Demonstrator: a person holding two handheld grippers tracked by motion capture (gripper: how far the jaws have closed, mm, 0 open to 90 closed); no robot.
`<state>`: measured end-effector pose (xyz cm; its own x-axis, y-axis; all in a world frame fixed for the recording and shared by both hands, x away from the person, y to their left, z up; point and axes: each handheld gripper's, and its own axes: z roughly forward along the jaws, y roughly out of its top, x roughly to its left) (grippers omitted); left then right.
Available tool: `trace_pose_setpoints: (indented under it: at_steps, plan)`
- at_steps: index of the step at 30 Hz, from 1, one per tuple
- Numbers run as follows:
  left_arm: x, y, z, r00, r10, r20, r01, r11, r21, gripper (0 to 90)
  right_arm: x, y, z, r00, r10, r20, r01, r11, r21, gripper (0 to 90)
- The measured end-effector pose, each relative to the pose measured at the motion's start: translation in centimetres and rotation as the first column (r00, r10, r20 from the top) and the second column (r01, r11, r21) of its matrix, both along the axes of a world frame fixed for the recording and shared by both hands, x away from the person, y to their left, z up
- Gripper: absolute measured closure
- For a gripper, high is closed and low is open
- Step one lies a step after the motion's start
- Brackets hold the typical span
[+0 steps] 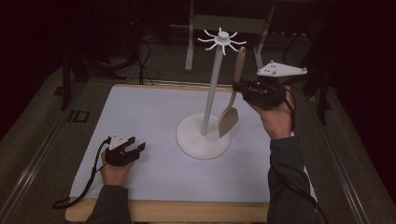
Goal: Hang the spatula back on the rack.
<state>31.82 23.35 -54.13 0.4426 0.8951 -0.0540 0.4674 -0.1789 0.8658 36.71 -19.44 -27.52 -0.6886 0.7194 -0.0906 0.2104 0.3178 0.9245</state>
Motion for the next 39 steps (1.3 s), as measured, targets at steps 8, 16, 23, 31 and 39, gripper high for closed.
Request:
trace_pose_setpoints:
  at_steps: [8,16,23,31,39]
  plan:
    - [0.0,0.0,0.0,1.0,0.0,0.0,0.0,1.0,-0.001,47.0,0.3,0.3,-0.2,0.9999,0.003,-0.01,-0.003,1.0,0.0,75.3]
    - [0.0,0.0,0.0,1.0,0.0,0.0,0.0,1.0,-0.001,47.0,0.6,0.8,-0.2,0.9999,0.006,-0.013,-0.006,1.0,0.002,75.3]
    - [0.0,0.0,0.0,1.0,-0.001,0.0,0.001,1.0,-0.001,47.0,0.9,1.2,-0.1,0.9999,0.008,-0.014,-0.008,1.0,0.0,75.2]
    - [0.0,0.0,0.0,1.0,0.0,0.0,0.0,1.0,-0.001,47.0,1.1,1.2,-0.6,0.9997,0.01,-0.022,-0.009,0.9999,0.006,71.9]
    - [0.0,0.0,0.0,1.0,0.0,0.0,0.0,1.0,-0.001,46.9,0.7,0.8,-0.2,1.0,0.0,0.0,0.0,0.9999,0.014,58.2]
